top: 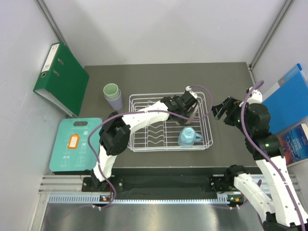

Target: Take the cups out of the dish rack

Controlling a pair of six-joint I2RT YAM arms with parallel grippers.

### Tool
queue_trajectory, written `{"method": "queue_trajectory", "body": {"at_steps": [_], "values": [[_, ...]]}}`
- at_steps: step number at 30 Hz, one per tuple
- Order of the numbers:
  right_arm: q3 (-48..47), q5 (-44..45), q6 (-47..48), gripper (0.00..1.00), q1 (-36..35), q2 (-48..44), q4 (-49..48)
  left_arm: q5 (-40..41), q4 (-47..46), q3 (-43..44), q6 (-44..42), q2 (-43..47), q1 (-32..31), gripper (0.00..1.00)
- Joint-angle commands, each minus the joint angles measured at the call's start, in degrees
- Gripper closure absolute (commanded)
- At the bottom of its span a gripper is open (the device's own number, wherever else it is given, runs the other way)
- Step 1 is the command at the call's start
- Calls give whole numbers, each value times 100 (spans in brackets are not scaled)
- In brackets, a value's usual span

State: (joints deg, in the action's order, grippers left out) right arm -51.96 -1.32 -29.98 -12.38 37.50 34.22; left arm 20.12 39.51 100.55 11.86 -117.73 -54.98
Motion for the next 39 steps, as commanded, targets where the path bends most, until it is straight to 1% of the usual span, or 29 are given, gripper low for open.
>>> {"method": "queue_trajectory", "body": {"at_steps": [1,6,8,10,12,13,14,18,23,24,26,30,33,36,39], "values": [[-7,36,62,16,-107,-41,-179,10,110,34,246,145,49,25],[-24,36,45,16,-106,-49,-170,-271,57,122,493,5,49,30],[-24,53,53,15,-106,-49,-170,-342,-30,88,502,13,49,37],[2,71,53,16,-98,-67,-161,-403,-109,44,493,48,49,49],[20,62,36,16,-98,-76,-161,-552,-294,-88,449,110,58,58],[37,71,44,15,-89,-67,-170,-614,-347,-123,432,128,58,61],[37,62,45,16,-98,-67,-170,-710,-434,-185,431,136,75,67],[37,62,44,16,-106,-23,-196,-982,-531,-317,467,189,137,75],[37,62,53,16,-106,21,-214,-1352,-716,-650,607,312,295,80],[37,62,53,16,-107,21,-214,-1448,-716,-686,616,304,321,83],[37,53,62,16,-106,30,-231,-1476,-673,-704,616,277,348,100],[20,53,53,16,-107,56,-249,-1406,-681,-800,651,461,357,100],[-24,53,44,16,-98,82,-284,-1046,-769,-766,713,733,357,100],[-111,71,36,16,-98,109,-284,-686,-664,-467,721,970,365,100],[-252,115,45,16,-107,179,-275,-527,-655,-142,721,1225,374,100]]}}
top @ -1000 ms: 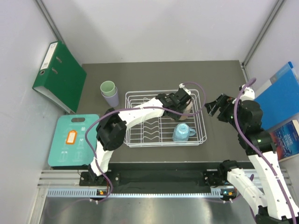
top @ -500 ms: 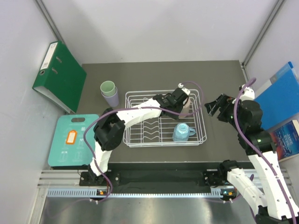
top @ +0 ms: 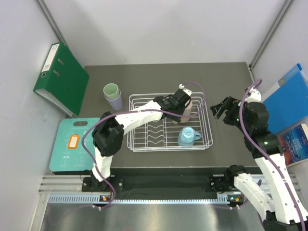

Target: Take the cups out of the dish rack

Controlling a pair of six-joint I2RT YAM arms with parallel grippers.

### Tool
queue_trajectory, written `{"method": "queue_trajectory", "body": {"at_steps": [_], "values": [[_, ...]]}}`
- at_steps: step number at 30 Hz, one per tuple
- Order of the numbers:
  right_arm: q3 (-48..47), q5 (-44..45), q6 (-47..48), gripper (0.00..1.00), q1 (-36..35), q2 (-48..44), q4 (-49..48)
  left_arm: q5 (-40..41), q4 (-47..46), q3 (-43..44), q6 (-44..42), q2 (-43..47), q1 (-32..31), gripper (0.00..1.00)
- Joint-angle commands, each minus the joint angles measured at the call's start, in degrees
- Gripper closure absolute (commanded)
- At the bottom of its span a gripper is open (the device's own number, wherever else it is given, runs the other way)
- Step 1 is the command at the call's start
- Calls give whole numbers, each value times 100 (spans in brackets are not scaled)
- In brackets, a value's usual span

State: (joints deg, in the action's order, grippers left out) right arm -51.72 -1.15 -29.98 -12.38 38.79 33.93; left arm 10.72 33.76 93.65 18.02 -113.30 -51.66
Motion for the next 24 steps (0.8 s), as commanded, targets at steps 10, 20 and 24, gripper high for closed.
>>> {"method": "queue_trajectory", "body": {"at_steps": [10,20,24], "values": [[-479,88,-219,16,-107,331,-493,862,-527,507,526,1872,138,100],[-147,97,-772,17,-98,333,-966,-1463,-1967,-837,1720,2688,1034,100],[311,-916,-1326,19,16,129,-2134,-2924,-3828,-2066,3220,3111,1815,100]]}}
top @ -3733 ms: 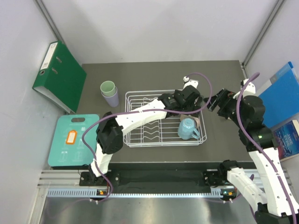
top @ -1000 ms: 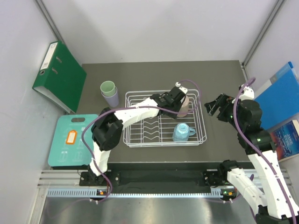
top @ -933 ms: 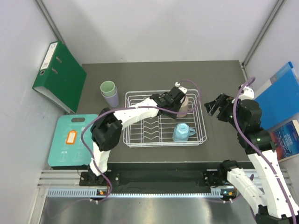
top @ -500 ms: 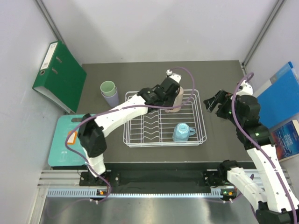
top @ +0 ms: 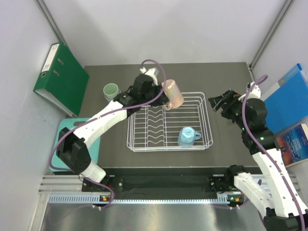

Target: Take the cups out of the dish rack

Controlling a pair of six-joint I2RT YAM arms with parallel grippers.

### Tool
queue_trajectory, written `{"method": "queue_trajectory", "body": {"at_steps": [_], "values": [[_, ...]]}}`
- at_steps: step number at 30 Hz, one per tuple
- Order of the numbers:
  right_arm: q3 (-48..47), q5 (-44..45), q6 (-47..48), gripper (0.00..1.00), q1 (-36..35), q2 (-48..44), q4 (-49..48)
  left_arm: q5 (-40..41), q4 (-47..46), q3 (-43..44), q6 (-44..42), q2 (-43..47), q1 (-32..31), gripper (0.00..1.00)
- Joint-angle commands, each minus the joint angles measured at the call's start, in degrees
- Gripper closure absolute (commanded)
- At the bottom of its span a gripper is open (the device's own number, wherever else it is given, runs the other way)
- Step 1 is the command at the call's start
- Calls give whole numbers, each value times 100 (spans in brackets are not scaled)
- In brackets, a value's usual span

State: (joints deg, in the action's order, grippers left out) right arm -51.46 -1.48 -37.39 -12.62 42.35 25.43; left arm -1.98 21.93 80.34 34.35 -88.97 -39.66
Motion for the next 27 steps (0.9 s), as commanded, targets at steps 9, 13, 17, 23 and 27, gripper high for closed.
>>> {"method": "queue_trajectory", "body": {"at_steps": [9,13,17,23,27], "values": [[1041,-2418,-1868,25,102,-139,-3482,-3019,-5971,-1872,3533,1022,1022,100],[1594,-2814,-2694,26,102,-25,-4580,-3238,-6998,-2100,4140,891,1022,100],[1569,-2929,-2810,27,6,177,-4943,-3388,-7396,-2241,4537,820,1004,100],[1253,-2815,-2634,27,-30,379,-4960,-3485,-7257,-2347,4432,890,960,100],[1033,-2779,-2555,27,-82,607,-5074,-3520,-7142,-2417,4352,943,934,100]]}}
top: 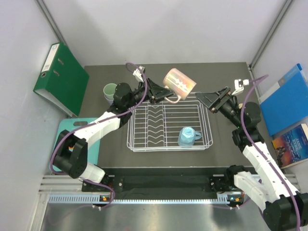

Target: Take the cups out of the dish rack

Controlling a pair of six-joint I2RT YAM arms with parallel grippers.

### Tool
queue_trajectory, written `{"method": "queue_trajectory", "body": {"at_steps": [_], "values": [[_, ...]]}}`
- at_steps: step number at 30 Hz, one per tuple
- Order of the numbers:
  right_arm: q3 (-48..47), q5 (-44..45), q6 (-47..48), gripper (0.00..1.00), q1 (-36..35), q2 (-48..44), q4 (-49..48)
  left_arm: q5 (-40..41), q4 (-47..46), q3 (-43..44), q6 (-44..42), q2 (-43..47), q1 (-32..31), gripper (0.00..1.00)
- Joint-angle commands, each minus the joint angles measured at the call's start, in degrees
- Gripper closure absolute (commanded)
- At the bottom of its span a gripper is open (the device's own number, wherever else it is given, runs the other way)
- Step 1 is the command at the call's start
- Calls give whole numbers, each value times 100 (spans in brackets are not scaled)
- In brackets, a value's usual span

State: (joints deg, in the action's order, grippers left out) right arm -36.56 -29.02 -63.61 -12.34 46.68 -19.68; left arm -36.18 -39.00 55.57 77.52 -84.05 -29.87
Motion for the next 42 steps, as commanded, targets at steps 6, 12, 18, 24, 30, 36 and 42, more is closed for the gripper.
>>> {"method": "queue_trajectory", "body": {"at_steps": [6,12,18,24,30,36,42], "values": [[-695,63,68,27,-436,702,-879,-169,-1065,6,27,433,-195,100],[-993,89,103,33,-840,1475,-1178,-293,-1144,68,-17,310,-476,100],[-1170,326,375,63,-928,1529,-889,-275,-1022,-11,-105,311,-503,100],[-1257,704,753,85,-937,1283,-363,-380,-898,15,-184,179,-503,100],[-1582,1064,1281,100,-928,1046,306,-460,-408,-38,-359,29,-503,100],[-2118,1407,1878,100,-937,914,1343,-407,1243,366,-1343,-67,-485,56],[-2408,1697,2178,100,-937,764,1905,-188,1755,595,-1722,-50,-450,37]]}}
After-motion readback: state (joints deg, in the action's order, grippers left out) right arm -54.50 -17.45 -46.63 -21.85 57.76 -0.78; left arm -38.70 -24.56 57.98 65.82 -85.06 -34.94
